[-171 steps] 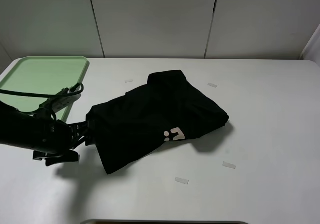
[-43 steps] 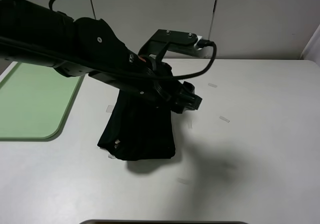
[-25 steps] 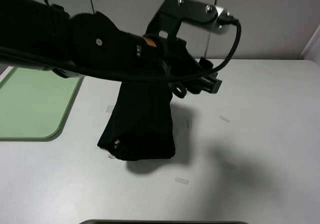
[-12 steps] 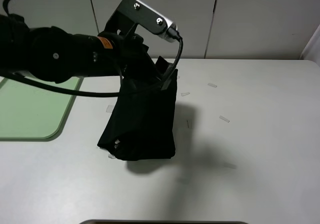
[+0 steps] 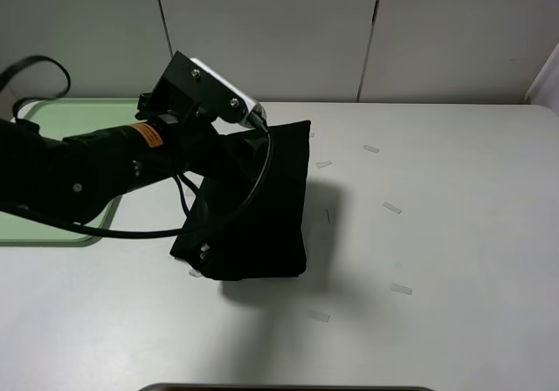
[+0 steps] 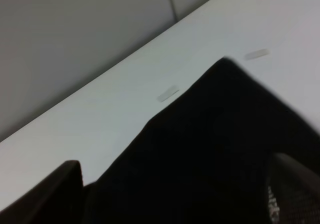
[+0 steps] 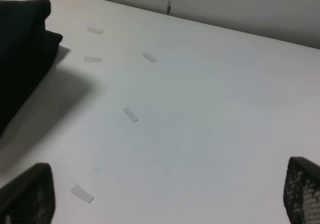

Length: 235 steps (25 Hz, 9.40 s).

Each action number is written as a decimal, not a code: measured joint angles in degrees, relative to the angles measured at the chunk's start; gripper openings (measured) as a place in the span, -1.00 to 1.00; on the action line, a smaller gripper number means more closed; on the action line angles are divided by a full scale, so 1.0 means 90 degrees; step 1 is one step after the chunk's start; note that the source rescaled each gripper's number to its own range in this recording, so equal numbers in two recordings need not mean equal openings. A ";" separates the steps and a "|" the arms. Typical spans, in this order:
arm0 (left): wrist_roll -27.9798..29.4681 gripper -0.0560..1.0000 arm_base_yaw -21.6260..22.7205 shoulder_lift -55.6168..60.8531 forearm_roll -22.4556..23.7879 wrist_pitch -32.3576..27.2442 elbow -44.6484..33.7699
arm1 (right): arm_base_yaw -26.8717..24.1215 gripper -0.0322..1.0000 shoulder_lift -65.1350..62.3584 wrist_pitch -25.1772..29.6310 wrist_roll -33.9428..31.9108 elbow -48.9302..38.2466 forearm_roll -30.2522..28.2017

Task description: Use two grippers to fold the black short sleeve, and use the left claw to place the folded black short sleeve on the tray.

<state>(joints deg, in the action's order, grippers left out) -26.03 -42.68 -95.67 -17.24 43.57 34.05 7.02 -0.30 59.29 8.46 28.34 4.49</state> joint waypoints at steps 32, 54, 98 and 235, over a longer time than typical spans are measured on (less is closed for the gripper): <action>0.2981 0.47 -0.0032 -0.2893 0.2599 0.2896 0.0788 | 0.0000 1.00 0.0000 0.0000 0.0000 0.0000 0.0000; 0.3522 0.47 0.1505 0.2113 -0.1168 -0.4362 0.0198 | 0.0000 1.00 0.0000 0.0000 0.0000 0.0000 0.0000; -0.3471 0.80 0.3235 -0.1013 -0.7048 -0.6618 0.1244 | 0.0000 1.00 0.0000 0.0000 0.0000 0.0000 0.0000; -0.4958 1.00 0.6992 -0.0991 -0.4222 -0.8918 0.4698 | 0.0000 1.00 0.0000 0.0000 0.0000 0.0000 0.0000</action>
<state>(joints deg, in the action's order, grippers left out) -70.65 20.25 -104.59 -55.24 -36.70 76.34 7.02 -0.30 59.29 8.46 28.34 4.49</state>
